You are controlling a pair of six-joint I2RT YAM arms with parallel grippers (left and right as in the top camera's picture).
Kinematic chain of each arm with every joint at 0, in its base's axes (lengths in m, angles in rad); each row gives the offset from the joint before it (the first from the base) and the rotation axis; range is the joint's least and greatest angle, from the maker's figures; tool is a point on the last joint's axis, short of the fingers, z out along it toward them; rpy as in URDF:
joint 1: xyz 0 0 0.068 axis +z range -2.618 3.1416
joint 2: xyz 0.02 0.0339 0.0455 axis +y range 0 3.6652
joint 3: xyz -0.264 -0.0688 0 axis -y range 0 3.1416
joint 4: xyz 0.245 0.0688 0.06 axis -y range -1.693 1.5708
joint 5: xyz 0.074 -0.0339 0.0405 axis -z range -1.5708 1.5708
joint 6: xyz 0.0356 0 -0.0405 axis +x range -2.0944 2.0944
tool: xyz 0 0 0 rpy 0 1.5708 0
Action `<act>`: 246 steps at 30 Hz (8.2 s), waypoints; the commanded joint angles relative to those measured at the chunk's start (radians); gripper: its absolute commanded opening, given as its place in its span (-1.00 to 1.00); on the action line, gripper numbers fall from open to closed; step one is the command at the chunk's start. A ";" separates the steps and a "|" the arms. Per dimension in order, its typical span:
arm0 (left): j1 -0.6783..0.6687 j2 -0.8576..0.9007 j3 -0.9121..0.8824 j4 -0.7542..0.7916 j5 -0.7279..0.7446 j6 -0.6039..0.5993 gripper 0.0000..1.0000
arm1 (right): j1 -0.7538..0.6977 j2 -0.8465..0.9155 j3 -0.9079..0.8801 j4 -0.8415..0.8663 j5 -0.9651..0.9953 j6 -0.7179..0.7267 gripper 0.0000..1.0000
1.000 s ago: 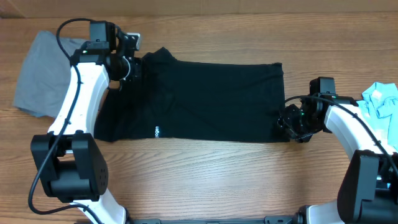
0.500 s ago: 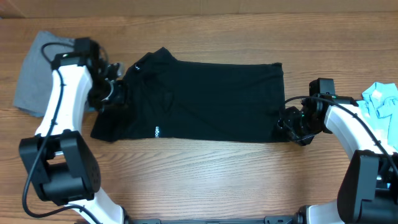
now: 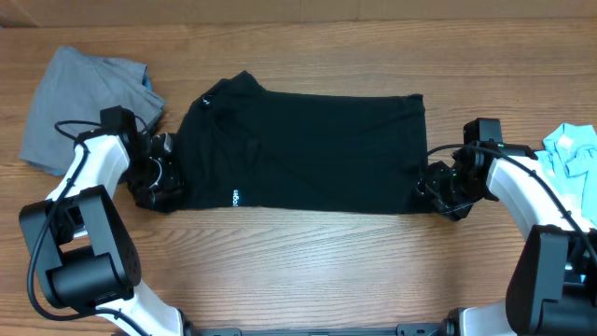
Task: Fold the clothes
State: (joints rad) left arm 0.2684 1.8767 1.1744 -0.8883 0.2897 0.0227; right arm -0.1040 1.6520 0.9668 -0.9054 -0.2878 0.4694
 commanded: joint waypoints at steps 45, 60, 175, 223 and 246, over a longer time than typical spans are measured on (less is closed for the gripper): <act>0.166 -0.003 0.138 -0.216 -0.061 -0.005 -0.92 | -0.122 0.108 0.018 -0.027 0.156 -0.008 -0.92; 0.165 -0.003 0.153 -0.267 -0.151 -0.046 -0.14 | -0.134 0.098 0.028 -0.085 0.152 -0.085 -0.59; -0.072 0.000 0.047 -0.102 0.000 0.048 0.25 | -0.270 0.080 -0.005 -0.034 0.074 -0.132 -0.29; -0.019 -0.009 0.212 -0.375 0.157 0.128 -0.19 | -0.245 -0.067 -0.080 -0.151 -0.023 -0.006 0.08; -0.106 -0.183 -0.126 -0.216 0.152 -0.055 -0.27 | -0.245 -0.067 -0.308 0.192 -0.169 0.059 -0.70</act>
State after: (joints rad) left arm 0.1753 1.6955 1.1240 -1.1366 0.4282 0.0582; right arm -0.3527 1.5719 0.6762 -0.7113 -0.4892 0.5240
